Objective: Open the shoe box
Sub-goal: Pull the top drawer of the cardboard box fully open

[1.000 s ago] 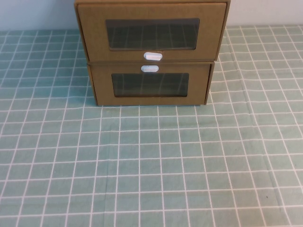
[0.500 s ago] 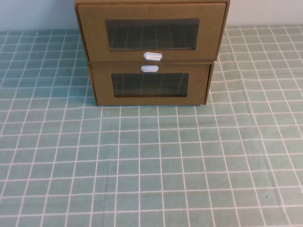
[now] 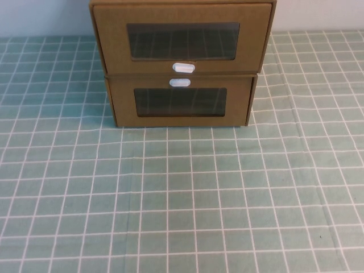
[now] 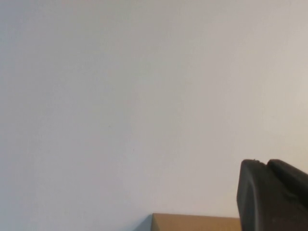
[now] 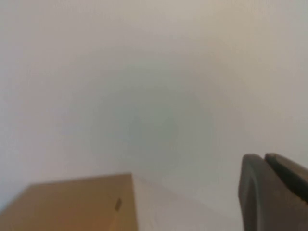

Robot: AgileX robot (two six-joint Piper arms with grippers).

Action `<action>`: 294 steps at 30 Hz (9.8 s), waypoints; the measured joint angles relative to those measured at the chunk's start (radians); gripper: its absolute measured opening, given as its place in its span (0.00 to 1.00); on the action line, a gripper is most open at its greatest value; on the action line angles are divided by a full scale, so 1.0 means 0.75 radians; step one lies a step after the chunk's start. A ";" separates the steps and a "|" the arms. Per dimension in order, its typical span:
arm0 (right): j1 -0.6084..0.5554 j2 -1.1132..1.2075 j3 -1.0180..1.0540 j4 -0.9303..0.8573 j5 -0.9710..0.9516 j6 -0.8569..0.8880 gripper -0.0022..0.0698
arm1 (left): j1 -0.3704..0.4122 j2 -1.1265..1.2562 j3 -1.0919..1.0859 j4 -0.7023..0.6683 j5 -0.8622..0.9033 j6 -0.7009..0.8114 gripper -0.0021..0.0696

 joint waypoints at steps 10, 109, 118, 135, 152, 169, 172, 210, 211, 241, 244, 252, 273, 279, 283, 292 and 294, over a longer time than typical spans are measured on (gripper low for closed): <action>0.014 0.414 -0.002 -0.037 0.041 -0.098 0.01 | 0.000 0.437 -0.032 -0.047 -0.040 -0.072 0.02; 0.986 1.842 -0.450 -2.112 0.193 0.598 0.41 | -0.055 1.795 -1.369 -0.919 1.245 0.587 0.02; 0.986 1.820 -0.450 -2.089 0.167 0.598 0.40 | -0.055 1.795 -1.369 -0.922 1.242 0.589 0.02; 0.984 1.678 -0.393 -2.069 0.055 0.598 0.40 | -0.055 1.795 -1.369 -0.922 1.245 0.589 0.02; 0.984 1.741 -0.355 -2.126 0.163 0.598 0.40 | -0.055 1.795 -1.369 -0.922 1.245 0.589 0.02; 0.937 1.806 -0.457 -2.126 0.143 0.602 0.36 | -0.055 1.795 -1.369 -0.922 1.245 0.589 0.02; 0.932 1.830 -0.494 -2.126 0.143 0.605 0.32 | -0.055 1.795 -1.369 -0.922 1.245 0.592 0.02; 1.071 1.726 -0.295 -2.159 0.277 0.529 0.05 | -0.053 1.798 -1.376 -0.898 1.259 0.583 0.02; 1.084 1.711 -0.267 -2.160 0.287 0.529 0.05 | -0.053 1.798 -1.376 -0.898 1.259 0.582 0.02; 1.437 1.335 0.220 -1.813 0.444 0.579 0.05 | -0.055 1.800 -1.376 -0.895 1.259 0.577 0.02; 1.437 1.335 0.220 -1.818 0.444 0.604 0.06 | -0.055 1.800 -1.376 -0.893 1.259 0.577 0.02; 1.438 1.312 0.215 -1.659 0.360 0.702 0.29 | -0.055 1.795 -1.376 -0.895 1.259 0.577 0.02; 1.438 0.612 0.213 -1.350 0.044 0.705 0.35 | -0.055 1.252 -1.353 -0.534 1.424 0.514 0.02; 1.438 0.361 0.213 -1.376 0.392 0.689 0.20 | -0.055 1.021 -1.253 -0.334 1.472 0.461 0.02; 1.438 0.260 0.213 -1.379 0.719 0.545 0.05 | -0.055 0.820 -1.047 -0.238 1.474 0.459 0.02; 1.438 -0.002 0.437 -1.296 0.943 0.338 0.02 | -0.055 0.244 -0.188 -0.080 1.323 0.459 0.02; 1.438 -0.067 0.519 -1.288 0.943 0.333 0.02 | -0.055 0.128 0.021 -0.075 1.226 0.459 0.02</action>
